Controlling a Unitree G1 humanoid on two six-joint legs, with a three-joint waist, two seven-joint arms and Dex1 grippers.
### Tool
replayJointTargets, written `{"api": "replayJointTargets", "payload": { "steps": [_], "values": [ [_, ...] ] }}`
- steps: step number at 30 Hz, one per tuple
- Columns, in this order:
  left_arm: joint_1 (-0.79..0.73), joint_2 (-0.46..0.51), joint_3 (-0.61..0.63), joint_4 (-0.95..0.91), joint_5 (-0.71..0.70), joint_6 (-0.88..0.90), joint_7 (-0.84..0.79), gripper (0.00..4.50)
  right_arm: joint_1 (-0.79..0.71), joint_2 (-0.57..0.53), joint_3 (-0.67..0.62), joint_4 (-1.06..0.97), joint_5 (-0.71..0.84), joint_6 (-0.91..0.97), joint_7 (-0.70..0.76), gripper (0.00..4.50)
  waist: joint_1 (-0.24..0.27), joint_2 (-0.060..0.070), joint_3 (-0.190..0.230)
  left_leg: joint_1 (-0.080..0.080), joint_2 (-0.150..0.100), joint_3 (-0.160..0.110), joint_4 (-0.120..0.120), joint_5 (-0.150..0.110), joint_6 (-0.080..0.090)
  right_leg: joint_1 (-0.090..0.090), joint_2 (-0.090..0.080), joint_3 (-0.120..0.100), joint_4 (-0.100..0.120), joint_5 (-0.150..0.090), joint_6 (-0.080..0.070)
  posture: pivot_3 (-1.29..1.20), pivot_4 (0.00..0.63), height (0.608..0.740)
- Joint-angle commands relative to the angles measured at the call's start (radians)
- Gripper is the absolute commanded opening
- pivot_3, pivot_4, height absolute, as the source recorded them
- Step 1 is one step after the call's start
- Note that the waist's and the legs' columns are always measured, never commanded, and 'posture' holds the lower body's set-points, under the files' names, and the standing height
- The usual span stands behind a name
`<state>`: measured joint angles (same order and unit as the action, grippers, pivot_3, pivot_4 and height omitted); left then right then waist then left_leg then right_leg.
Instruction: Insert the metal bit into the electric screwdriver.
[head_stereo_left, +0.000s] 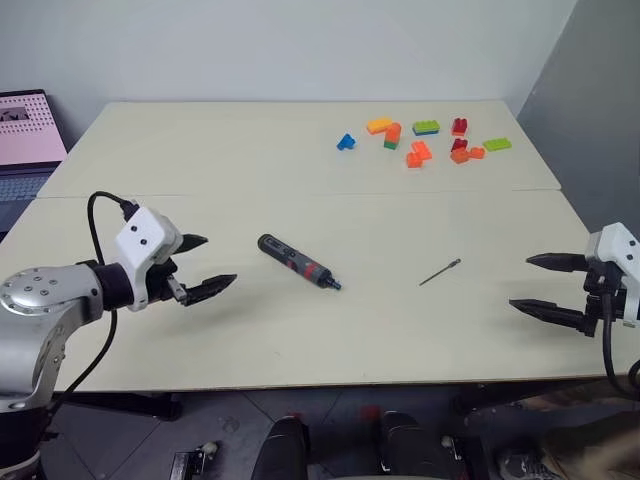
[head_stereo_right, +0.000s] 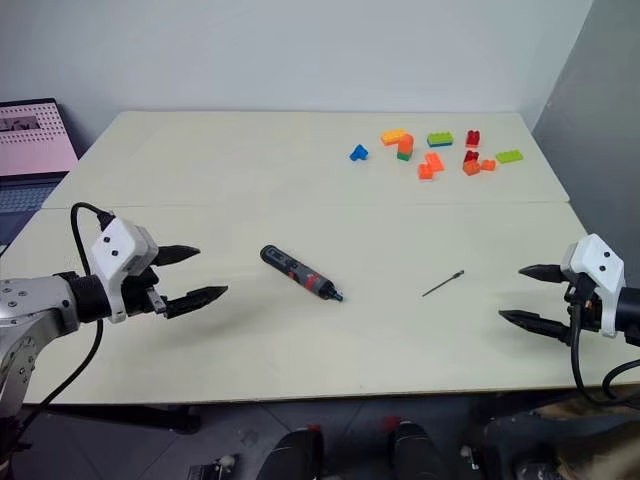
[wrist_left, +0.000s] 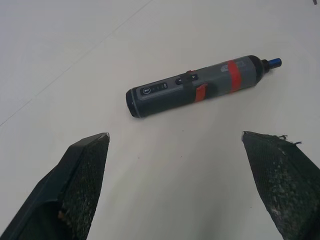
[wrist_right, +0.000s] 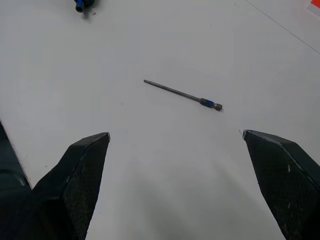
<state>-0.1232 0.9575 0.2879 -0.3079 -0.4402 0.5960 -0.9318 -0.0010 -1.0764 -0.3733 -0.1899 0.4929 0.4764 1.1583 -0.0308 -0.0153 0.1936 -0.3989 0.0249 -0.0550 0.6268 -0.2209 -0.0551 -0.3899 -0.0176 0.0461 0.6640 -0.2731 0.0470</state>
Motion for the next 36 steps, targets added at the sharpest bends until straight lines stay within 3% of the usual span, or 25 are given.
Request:
{"api": "replayJointTargets", "payload": {
  "steps": [1, 18, 22, 29, 36],
  "values": [
    [-0.008, 0.019, 0.02, -0.007, 0.001, -0.04, -0.02, 4.41, -0.013, -0.012, -0.043, -0.006, 0.001, -0.017, 0.003, 4.5, 0.0, 0.0, 0.0, 0.0, 0.0, 0.0, 0.0, 0.0, 0.0, 0.0, 0.0, 0.0, 0.0, 0.0, 0.0, 0.0, 0.15, 0.74],
    [-0.02, 0.03, 0.02, 0.013, 0.013, -0.074, -0.045, 4.41, -0.041, -0.003, -0.019, -0.006, 0.0, -0.017, -0.01, 4.5, 0.0, 0.0, 0.0, 0.0, 0.0, 0.0, 0.0, 0.0, 0.0, 0.0, 0.0, 0.0, 0.0, 0.0, 0.0, 0.0, 0.15, 0.74],
    [-0.088, 0.036, -0.012, 0.009, -0.011, -0.081, -0.083, 4.41, -0.053, 0.004, -0.008, -0.028, 0.007, -0.012, -0.016, 4.5, 0.0, 0.0, 0.0, 0.0, 0.0, 0.0, 0.001, 0.0, 0.0, 0.0, 0.0, 0.0, 0.0, 0.0, 0.0, 0.0, 0.15, 0.74],
    [-0.305, 0.058, -0.208, 0.084, 0.07, -0.187, -0.212, 4.41, -0.072, 0.028, 0.011, -0.144, 0.045, 0.037, -0.049, 4.5, 0.003, 0.0, 0.0, 0.0, 0.0, 0.0, 0.001, 0.0, 0.0, 0.001, 0.001, 0.0, 0.0, 0.001, 0.001, 0.0, 0.15, 0.74],
    [-0.595, 0.001, -0.528, 0.286, 0.286, -0.464, -0.466, 4.41, -0.119, 0.022, 0.073, -0.268, 0.091, 0.11, -0.075, 4.5, 0.002, 0.0, 0.0, -0.001, 0.0, 0.0, 0.002, 0.0, 0.0, 0.0, 0.002, 0.0, 0.0, 0.001, 0.001, 0.0, 0.15, 0.74]
  ]
}}
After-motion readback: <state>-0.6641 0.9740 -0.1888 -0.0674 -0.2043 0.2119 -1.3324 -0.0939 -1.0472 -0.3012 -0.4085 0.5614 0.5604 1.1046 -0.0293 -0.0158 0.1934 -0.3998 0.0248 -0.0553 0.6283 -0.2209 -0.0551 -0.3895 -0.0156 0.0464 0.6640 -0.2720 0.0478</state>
